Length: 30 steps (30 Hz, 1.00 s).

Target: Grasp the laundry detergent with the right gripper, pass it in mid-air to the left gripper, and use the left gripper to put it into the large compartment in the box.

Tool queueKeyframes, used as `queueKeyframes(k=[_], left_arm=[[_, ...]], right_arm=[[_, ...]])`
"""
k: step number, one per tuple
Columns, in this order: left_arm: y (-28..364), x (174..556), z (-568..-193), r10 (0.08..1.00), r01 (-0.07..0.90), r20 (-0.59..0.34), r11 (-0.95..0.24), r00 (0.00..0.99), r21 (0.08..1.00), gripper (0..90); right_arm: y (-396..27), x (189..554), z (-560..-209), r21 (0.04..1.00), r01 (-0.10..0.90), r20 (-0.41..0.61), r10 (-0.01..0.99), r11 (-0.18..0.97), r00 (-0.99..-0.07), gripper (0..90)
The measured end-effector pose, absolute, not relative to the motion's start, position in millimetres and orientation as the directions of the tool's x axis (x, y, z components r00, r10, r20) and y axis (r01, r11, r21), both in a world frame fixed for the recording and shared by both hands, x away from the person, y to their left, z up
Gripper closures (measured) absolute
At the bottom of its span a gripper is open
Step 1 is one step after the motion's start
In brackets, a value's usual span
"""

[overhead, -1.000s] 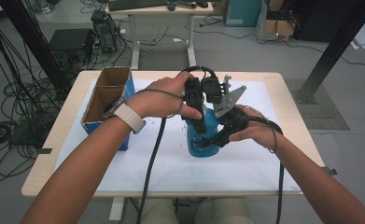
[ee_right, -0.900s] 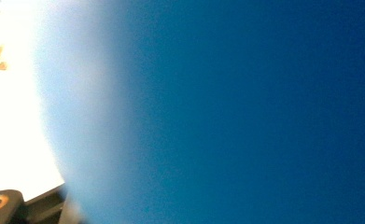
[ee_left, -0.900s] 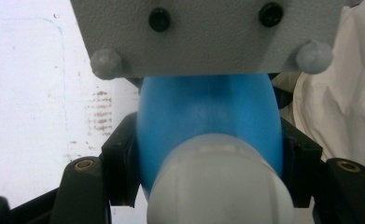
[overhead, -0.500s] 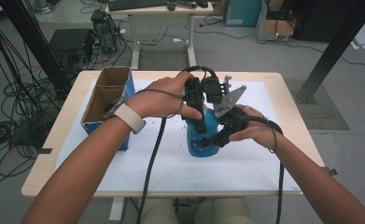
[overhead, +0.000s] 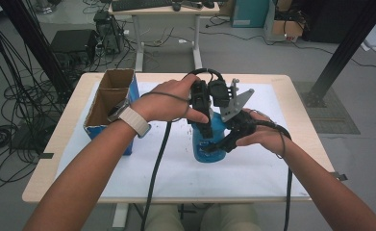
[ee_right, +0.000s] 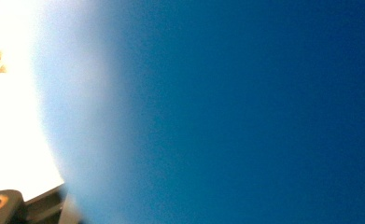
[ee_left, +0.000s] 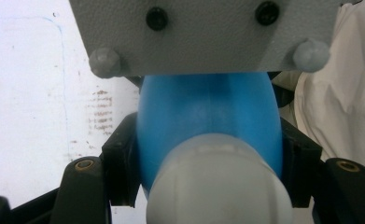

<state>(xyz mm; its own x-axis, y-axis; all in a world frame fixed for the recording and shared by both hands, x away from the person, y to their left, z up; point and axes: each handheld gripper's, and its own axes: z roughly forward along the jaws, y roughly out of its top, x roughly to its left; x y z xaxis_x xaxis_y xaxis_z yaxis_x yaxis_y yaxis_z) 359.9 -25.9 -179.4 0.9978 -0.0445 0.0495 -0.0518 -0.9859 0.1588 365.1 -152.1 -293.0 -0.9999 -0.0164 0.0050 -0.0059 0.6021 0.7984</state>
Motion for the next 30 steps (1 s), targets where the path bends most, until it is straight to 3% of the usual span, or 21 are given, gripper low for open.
queueKeyframes(k=[9,16,21,30], left_arm=[[-28.1,359.7,-178.0,-0.042,-0.049,0.054,-0.988,0.998,0.148,37.5],[-22.0,361.7,-179.3,-0.007,-0.015,0.058,-0.992,0.998,0.128,37.5],[-16.5,365.8,-180.0,0.025,0.019,0.05,-0.993,0.998,0.118,37.5],[-10.1,366.8,-173.9,0.104,0.098,0.044,-0.988,0.994,0.116,37.5]], right_arm=[[-154.3,366.0,-296.0,0.811,0.004,0.014,-0.013,0.585,-1.0,40.4],[-181.3,364.7,-301.1,0.827,0.133,0.117,0.064,0.547,-0.991,16.0],[-209.6,366.5,-306.9,0.816,0.235,0.177,0.159,0.528,-0.971,12.7],[-241.8,372.2,-321.5,0.701,0.321,0.214,0.242,0.636,-0.946,13.6]])
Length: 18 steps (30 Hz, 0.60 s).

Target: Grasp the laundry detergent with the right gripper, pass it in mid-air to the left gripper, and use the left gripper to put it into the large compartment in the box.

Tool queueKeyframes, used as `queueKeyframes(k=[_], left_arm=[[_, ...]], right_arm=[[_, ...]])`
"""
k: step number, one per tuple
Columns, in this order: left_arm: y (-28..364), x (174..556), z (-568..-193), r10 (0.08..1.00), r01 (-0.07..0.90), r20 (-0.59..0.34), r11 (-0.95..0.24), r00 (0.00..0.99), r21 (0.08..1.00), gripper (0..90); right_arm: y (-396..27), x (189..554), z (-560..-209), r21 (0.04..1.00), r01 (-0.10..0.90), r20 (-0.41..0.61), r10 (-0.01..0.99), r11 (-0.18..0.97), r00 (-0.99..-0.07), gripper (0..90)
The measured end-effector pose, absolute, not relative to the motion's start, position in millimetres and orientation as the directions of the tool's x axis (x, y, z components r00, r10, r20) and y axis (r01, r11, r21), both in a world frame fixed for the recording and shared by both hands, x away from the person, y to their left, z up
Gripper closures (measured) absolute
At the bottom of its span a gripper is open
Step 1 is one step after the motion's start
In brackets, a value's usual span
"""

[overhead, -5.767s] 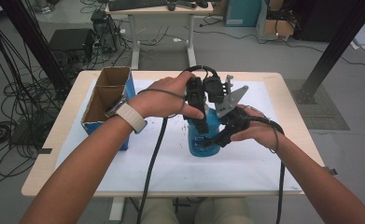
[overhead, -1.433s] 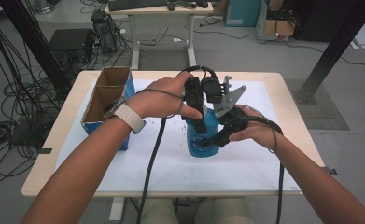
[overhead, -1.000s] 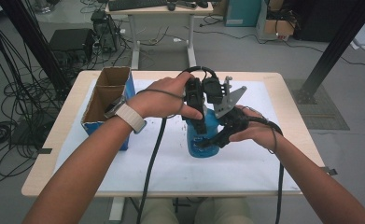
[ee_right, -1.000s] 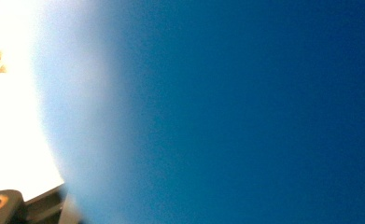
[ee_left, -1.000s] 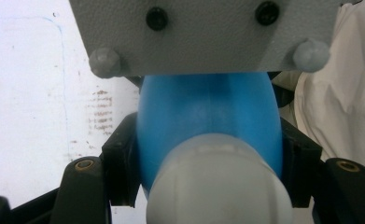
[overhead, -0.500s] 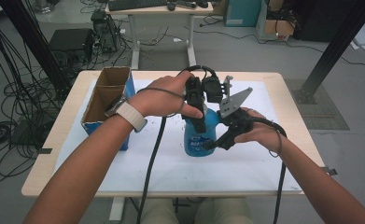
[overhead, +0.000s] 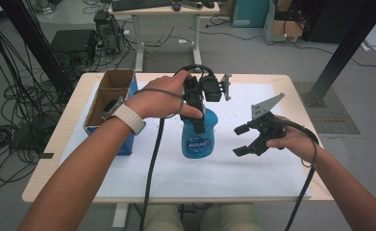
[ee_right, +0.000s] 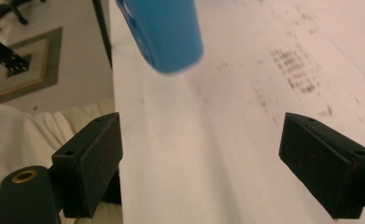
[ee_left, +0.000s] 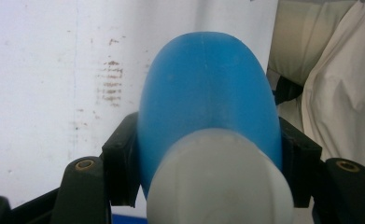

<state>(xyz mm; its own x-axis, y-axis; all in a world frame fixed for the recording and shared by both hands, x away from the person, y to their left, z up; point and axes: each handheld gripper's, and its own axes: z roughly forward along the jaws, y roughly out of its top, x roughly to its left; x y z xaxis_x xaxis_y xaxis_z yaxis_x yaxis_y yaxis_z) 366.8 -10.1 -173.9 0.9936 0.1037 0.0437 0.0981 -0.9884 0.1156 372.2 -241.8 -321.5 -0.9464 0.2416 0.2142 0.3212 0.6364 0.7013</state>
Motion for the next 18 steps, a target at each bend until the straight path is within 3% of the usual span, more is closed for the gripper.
queueKeyframes(k=[4,11,18], left_arm=[[-7.3,371.3,-165.2,0.098,0.089,0.081,-0.99,0.992,0.108,37.4],[3.5,378.6,-145.9,0.202,0.186,0.125,-0.974,0.971,0.126,37.4],[13.9,386.9,-127.9,0.318,0.301,0.127,-0.944,0.94,0.136,37.4]], right_arm=[[-254.9,375.8,-325.4,0.675,0.253,0.153,0.204,0.693,-0.967,14.1],[-270.3,373.2,-321.3,0.622,0.248,0.131,0.214,0.743,-0.968,12.8],[-286.8,375.4,-315.8,0.594,0.311,0.13,0.292,0.742,-0.947,4.2]])
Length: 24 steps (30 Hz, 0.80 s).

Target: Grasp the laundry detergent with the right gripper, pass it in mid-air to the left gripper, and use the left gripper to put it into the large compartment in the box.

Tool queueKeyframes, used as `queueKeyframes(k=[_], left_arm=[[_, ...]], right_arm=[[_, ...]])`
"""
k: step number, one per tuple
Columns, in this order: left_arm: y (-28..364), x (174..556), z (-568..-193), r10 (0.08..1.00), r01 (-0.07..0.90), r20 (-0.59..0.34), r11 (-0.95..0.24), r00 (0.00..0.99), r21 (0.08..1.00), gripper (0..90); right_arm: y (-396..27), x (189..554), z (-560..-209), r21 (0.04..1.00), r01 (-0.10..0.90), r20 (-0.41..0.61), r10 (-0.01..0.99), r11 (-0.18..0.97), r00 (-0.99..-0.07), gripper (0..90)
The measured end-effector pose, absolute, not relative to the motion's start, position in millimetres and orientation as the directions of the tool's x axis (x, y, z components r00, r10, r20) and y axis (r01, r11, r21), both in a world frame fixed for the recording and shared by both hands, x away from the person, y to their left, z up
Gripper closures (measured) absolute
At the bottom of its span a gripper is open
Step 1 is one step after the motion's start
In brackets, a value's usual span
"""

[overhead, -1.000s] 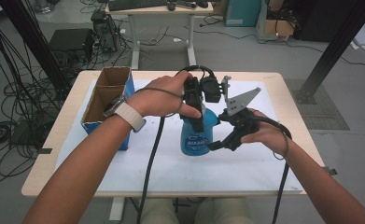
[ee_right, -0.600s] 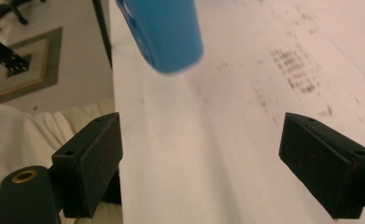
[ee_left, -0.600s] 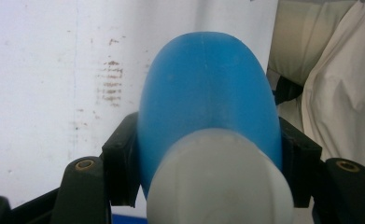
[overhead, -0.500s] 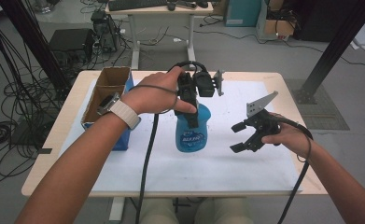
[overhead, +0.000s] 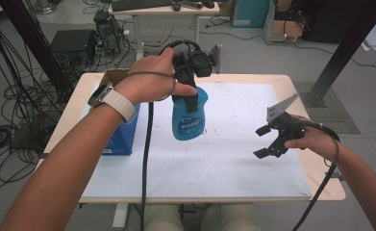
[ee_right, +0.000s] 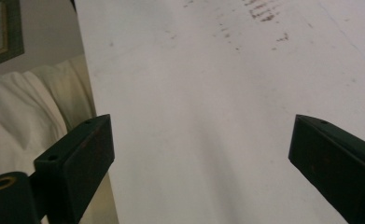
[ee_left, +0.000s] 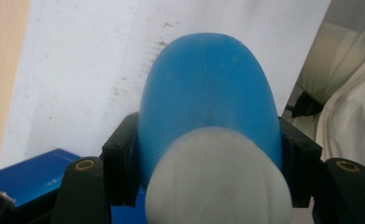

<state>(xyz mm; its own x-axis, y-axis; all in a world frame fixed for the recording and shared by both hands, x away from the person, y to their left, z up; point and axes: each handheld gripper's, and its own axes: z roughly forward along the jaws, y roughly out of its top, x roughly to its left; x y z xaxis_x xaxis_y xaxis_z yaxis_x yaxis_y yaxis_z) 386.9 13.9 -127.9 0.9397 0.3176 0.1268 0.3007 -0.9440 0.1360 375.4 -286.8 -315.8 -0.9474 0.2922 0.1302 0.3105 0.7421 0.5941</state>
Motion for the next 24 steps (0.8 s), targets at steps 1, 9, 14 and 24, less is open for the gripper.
queueKeyframes(k=[1,9,14,24], left_arm=[[15.7,388.4,-125.3,0.334,0.315,0.132,-0.938,0.933,0.142,37.4],[32.6,397.7,-107.3,0.457,0.434,0.145,-0.886,0.878,0.163,37.4],[45.0,403.5,-98.3,0.516,0.491,0.134,-0.853,0.846,0.178,37.4],[68.0,414.0,-78.3,0.667,0.645,0.139,-0.744,0.732,0.173,37.5]], right_arm=[[-289.0,376.0,-315.0,0.593,0.32,0.125,0.308,0.738,-0.943,3.1],[-302.5,379.8,-310.7,0.585,0.37,0.077,0.405,0.722,-0.911,0.4],[-306.6,380.1,-307.1,0.577,0.381,0.054,0.432,0.722,-0.9,0.4],[-311.5,379.0,-304.7,0.548,0.411,0.028,0.476,0.728,-0.879,0.4]])
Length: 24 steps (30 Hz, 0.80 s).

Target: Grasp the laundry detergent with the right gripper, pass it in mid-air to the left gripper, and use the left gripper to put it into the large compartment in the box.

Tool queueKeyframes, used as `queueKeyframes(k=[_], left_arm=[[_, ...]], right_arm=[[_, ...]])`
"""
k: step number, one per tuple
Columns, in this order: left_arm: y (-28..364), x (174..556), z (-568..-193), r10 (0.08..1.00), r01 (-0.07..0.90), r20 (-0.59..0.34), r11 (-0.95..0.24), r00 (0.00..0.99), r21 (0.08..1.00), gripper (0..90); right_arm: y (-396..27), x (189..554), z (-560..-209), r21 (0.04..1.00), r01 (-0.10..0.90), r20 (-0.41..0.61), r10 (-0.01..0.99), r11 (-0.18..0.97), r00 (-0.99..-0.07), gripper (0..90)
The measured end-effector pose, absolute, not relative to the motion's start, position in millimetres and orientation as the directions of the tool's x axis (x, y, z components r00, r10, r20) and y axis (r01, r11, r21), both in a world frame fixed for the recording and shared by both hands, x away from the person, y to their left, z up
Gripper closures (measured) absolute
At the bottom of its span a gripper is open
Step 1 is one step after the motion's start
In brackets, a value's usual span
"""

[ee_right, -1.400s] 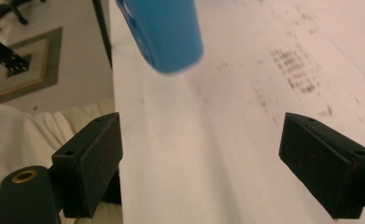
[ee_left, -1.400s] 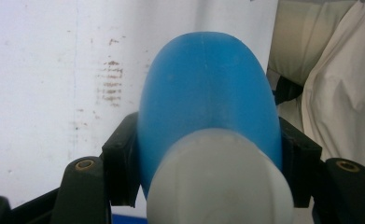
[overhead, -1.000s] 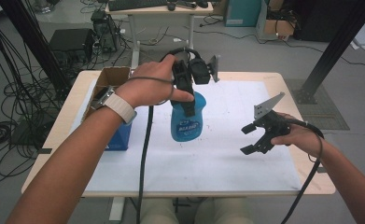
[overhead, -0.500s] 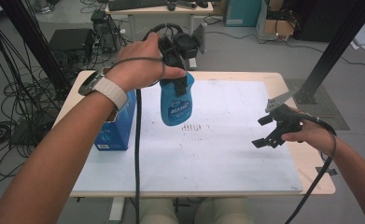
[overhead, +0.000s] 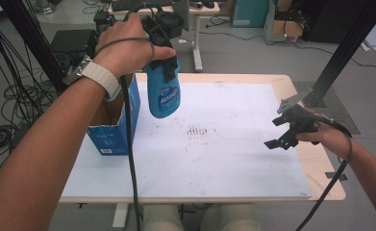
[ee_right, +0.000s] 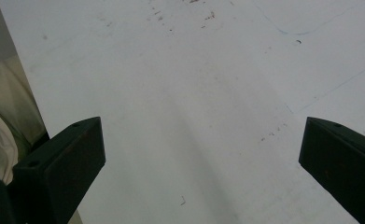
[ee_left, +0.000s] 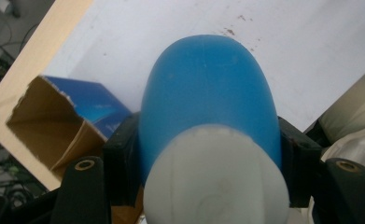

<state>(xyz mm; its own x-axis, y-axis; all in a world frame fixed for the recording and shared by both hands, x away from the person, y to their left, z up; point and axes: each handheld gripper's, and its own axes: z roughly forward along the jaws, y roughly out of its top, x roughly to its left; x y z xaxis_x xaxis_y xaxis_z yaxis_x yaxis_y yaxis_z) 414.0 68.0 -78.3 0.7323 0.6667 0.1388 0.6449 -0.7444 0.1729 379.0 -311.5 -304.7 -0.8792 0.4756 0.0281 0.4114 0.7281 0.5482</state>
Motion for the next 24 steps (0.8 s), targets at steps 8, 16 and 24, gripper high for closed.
queueKeyframes(k=[8,16,24], left_arm=[[86.4,423.2,-70.1,0.753,0.729,0.143,-0.658,0.642,0.188,37.5],[106.4,429.4,-59.8,0.832,0.805,0.154,-0.555,0.533,0.209,37.5],[125.5,433.1,-49.7,0.88,0.849,0.172,-0.473,0.442,0.237,37.5]], right_arm=[[-314.4,376.5,-307.3,0.551,0.434,0.031,0.501,0.713,-0.865,0.4],[-317.4,378.9,-310.4,0.555,0.418,0.02,0.491,0.719,-0.871,0.4],[-319.0,380.7,-310.5,0.548,0.441,0.025,0.513,0.711,-0.858,0.7]])
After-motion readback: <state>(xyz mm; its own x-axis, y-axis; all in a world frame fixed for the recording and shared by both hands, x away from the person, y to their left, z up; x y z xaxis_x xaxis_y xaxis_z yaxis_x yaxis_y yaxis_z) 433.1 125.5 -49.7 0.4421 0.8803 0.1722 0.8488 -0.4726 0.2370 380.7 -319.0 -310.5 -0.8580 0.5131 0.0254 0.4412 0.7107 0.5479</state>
